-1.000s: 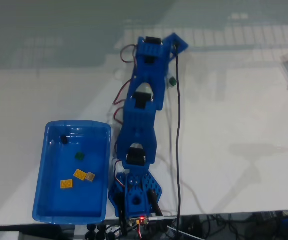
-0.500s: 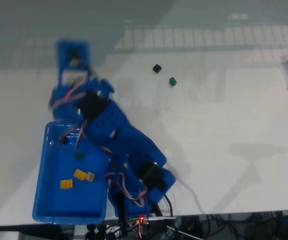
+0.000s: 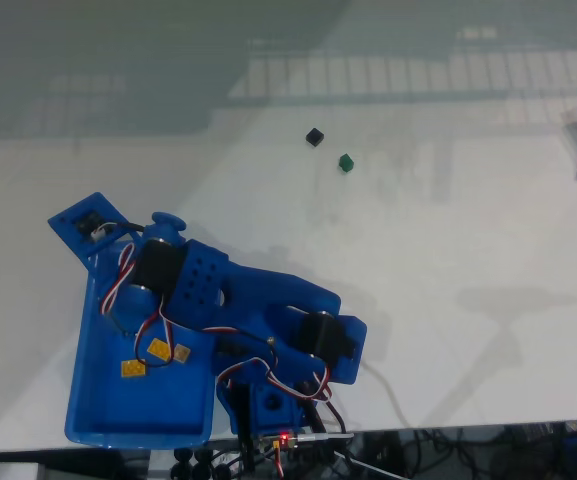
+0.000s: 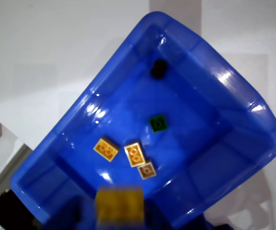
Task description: Pick up all the lego then put into the bin
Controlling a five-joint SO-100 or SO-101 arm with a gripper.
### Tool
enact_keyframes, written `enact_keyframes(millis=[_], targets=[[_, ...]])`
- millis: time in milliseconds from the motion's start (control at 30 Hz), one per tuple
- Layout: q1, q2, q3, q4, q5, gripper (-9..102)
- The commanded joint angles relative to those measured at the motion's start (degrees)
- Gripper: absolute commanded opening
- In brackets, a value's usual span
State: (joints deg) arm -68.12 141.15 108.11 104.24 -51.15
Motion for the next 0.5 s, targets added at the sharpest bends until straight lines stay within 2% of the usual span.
enact_keyframes(millis=[0,267,333,467], targets=[[2.2,-0.6,-0.9,0.1,-0.6,25],[9.9,-3.0,-3.2,-1.2,-1.6,33],[16.1,-5.9,-6.4,-2.8,0.1,33],[37.7,-14.2,-14.4,-12.6,7.8,33]])
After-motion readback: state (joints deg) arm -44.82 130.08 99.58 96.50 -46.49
